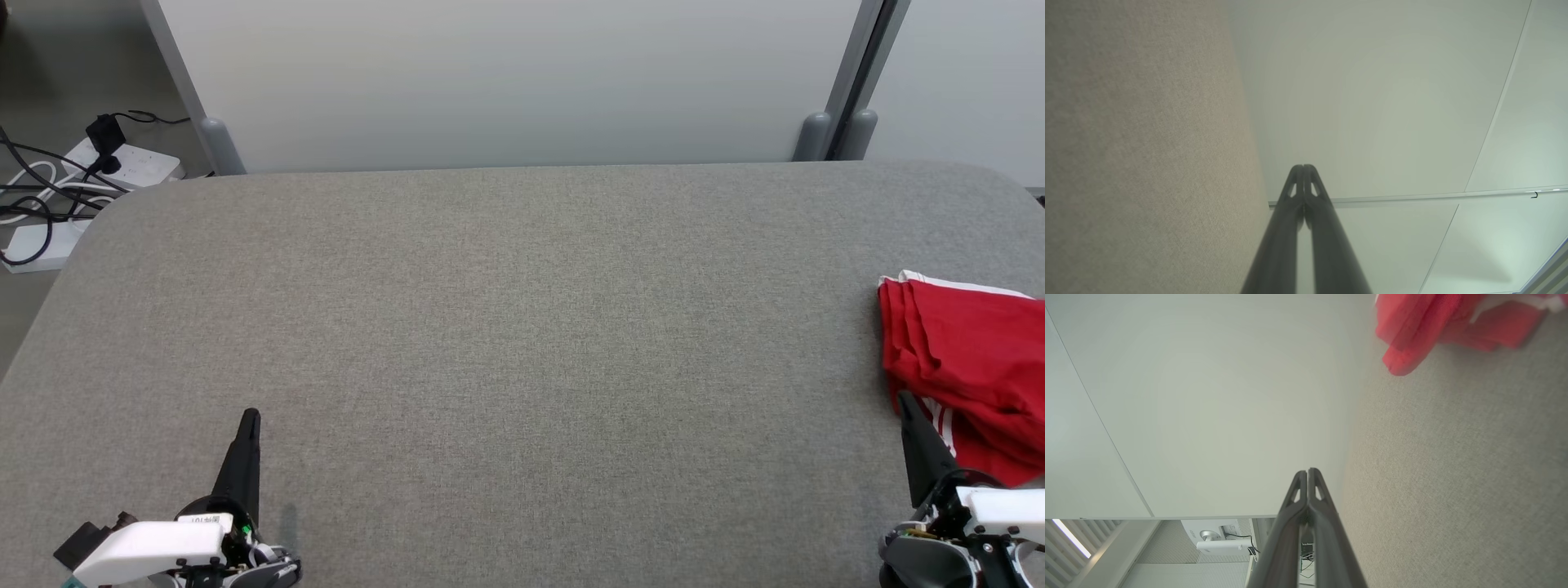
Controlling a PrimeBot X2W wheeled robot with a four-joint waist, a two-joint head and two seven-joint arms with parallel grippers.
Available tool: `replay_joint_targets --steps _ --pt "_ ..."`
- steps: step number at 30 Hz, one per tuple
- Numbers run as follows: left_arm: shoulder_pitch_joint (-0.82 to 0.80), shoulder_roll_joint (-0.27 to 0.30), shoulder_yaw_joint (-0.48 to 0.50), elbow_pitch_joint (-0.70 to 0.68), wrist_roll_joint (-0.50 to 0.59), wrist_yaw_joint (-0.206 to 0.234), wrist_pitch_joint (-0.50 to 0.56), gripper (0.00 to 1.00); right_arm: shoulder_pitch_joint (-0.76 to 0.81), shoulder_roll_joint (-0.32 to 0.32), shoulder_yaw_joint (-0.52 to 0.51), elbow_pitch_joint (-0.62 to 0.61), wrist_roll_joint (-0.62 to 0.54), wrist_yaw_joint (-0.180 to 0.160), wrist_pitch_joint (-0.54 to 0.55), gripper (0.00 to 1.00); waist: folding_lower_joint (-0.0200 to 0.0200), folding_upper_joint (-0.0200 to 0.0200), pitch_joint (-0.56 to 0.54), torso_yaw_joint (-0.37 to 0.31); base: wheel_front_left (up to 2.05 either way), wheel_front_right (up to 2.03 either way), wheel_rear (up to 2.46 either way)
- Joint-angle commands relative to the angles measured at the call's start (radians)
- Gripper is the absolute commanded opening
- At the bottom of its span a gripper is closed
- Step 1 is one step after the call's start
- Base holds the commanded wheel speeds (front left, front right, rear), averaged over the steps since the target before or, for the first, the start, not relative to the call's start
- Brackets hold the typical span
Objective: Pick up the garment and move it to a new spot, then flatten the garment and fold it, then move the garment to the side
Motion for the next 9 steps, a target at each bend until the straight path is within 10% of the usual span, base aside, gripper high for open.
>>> replay_joint_targets --steps 1,9 --pt "-0.057 0.022 0.033 -0.027 -0.004 -0.009 0.006 0.00 -0.015 -0.013 0.015 -0.030 0.011 0.005 0.008 0.00 0.0000 0.0000 0.000 0.000 0.00 0.00 0.00" --pt "-0.057 0.022 0.033 -0.027 -0.004 -0.009 0.006 0.00 -0.015 -0.013 0.015 -0.030 0.011 0.005 0.008 0.00 0.0000 0.0000 0.000 0.000 0.00 0.00 0.00"
